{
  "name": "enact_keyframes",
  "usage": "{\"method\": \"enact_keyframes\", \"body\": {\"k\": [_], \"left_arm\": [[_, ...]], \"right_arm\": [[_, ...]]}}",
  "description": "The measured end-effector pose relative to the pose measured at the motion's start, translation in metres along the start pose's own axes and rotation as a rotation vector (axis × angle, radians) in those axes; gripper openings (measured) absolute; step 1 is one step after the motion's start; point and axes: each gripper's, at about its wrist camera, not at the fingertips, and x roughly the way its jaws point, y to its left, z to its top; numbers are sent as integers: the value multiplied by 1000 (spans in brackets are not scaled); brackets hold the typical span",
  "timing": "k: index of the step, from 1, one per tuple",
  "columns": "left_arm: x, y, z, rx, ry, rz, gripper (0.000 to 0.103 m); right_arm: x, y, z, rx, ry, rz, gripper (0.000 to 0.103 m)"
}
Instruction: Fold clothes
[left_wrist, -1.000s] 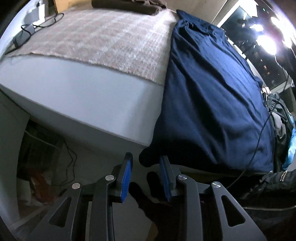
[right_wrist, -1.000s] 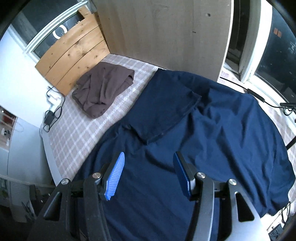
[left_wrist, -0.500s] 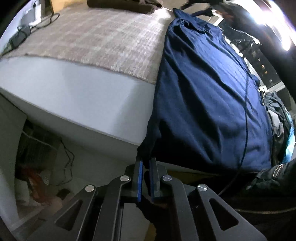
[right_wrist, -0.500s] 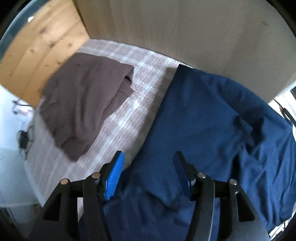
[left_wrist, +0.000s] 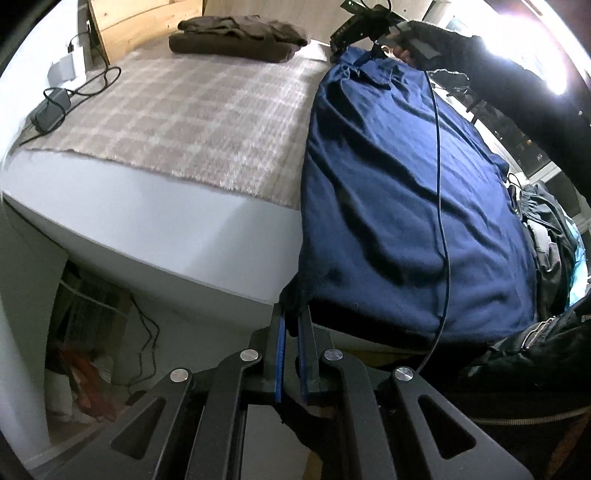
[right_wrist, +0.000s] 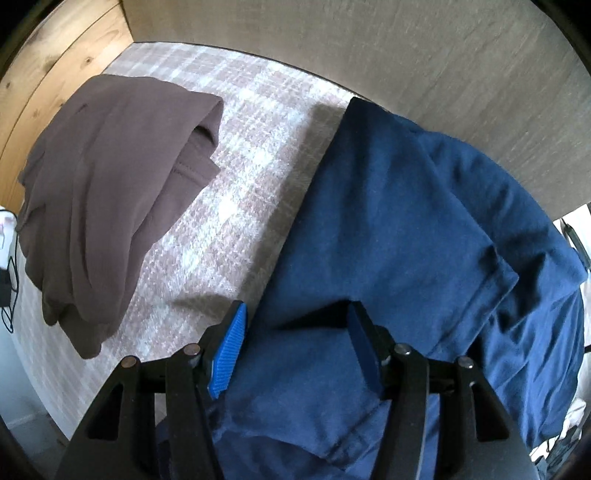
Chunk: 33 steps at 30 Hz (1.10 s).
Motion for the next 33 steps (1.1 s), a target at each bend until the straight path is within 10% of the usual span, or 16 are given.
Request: {"method": "enact_keyframes", "body": {"k": [5, 8, 19, 27, 33], "left_arm": [[-5, -10, 3, 25, -2, 10, 5], [-14, -25, 4, 59, -5, 14, 5], [-46, -113, -8, 267, -2, -74, 5], [14, -183, -29, 397, 181, -250, 7], [5, -172, -39, 393, 224, -218, 11]], "right_arm": [[-6, -18, -7, 36, -21, 82, 12], [-12, -36, -15, 86, -37, 167, 6], [-63, -156, -76, 320, -215, 429, 3], [-57, -243, -131, 439, -239, 196, 6], [-63, -247, -149, 467, -215, 364, 25]]}}
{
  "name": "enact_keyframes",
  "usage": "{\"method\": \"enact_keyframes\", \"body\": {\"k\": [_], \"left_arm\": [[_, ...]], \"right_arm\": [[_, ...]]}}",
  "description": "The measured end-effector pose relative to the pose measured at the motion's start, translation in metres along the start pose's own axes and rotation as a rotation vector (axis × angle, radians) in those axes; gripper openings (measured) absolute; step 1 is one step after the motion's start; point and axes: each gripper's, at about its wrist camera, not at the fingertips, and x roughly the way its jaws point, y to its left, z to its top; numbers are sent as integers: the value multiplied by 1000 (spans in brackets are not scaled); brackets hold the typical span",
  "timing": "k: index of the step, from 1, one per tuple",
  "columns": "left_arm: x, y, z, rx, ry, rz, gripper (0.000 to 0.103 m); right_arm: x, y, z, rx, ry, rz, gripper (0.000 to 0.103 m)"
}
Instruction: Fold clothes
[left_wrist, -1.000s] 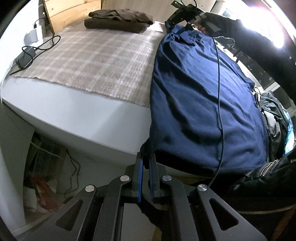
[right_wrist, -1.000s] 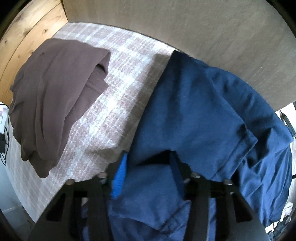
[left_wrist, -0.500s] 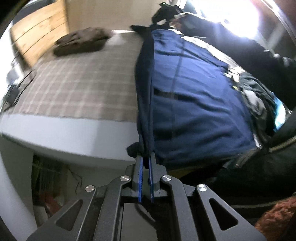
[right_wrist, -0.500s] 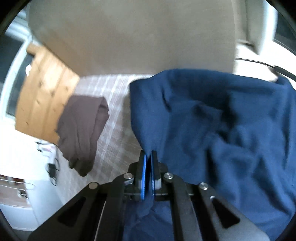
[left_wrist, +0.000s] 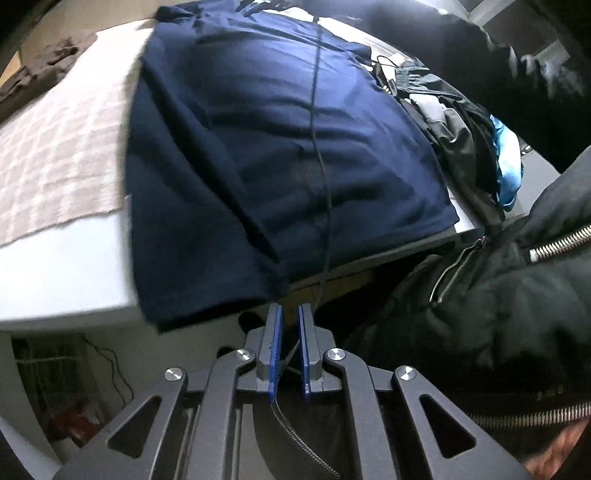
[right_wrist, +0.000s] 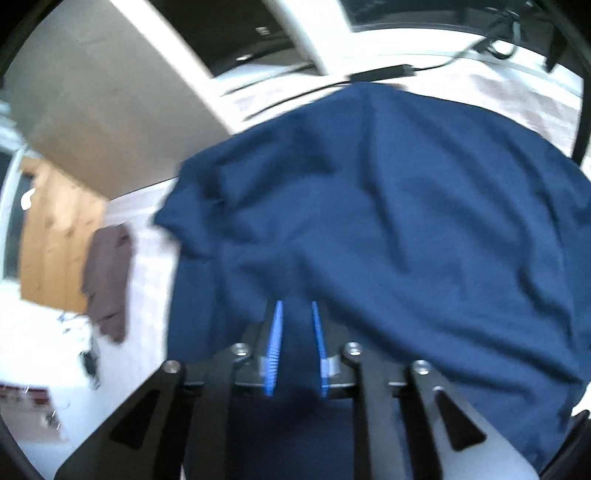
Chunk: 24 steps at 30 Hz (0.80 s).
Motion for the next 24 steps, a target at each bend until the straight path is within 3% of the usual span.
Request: {"method": "enact_keyframes", "body": {"k": [1, 3, 6, 11, 15, 21, 24], "left_arm": [[-2, 2, -4, -10, 4, 11, 13], [-6, 6, -12, -31, 10, 53, 16], [-6, 12, -20, -58, 12, 125, 16], [-2, 9, -10, -78, -35, 132, 17], [15, -2, 9, -44, -50, 113, 20], [28, 20, 26, -79, -28, 112, 21], [31, 32, 30, -106, -10, 96, 21]], "right_arm": [[-3, 8, -3, -30, 1, 22, 34], [-6, 29, -9, -113, -19, 31, 40], [-9, 59, -14, -205, -55, 57, 40], [0, 83, 5, -237, -65, 60, 40], [45, 104, 21, -282, -4, -27, 40], [84, 145, 27, -488, -19, -178, 40], [102, 164, 25, -616, -43, -296, 41]]}}
